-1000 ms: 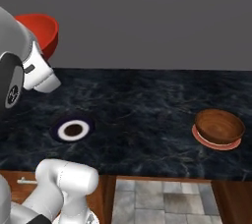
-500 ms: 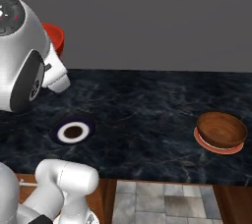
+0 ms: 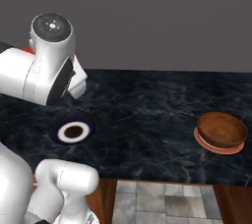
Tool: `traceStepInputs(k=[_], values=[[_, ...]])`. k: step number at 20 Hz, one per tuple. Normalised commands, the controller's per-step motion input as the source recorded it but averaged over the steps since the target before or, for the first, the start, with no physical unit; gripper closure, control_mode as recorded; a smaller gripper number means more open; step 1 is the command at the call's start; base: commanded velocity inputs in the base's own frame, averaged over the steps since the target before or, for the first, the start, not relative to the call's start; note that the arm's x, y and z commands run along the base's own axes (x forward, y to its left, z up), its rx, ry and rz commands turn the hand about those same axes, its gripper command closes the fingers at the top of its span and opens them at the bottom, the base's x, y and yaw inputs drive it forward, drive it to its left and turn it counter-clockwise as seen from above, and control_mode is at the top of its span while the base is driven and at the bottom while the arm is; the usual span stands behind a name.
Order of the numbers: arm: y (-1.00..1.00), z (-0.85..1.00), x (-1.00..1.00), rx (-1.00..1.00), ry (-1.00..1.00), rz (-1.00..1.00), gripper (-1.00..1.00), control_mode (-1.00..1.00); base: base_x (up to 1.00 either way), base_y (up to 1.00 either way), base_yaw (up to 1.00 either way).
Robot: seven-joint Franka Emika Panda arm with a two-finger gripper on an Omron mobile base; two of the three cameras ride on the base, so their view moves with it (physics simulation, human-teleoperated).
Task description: Move the bowls from the cabinet to the plates on the dining table.
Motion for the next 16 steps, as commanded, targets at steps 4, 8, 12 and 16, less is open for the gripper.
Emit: traceStepInputs(k=[4, 8, 12, 16], values=[[0.12, -0.62, 0.38, -0.09, 0.0, 0.16, 1.0, -1.0, 0.0, 0.0, 0.0], [0.07, -0.62, 0.37, -0.09, 0.0, 0.16, 1.0, -1.0, 0.0, 0.0, 0.0], [0.05, -0.62, 0.37, -0.08, 0.0, 0.17, 1.0, -1.0, 0.0, 0.0, 0.0], [0.03, -0.62, 0.39, -0.06, 0.01, 0.17, 1.0, -1.0, 0.0, 0.0, 0.0]])
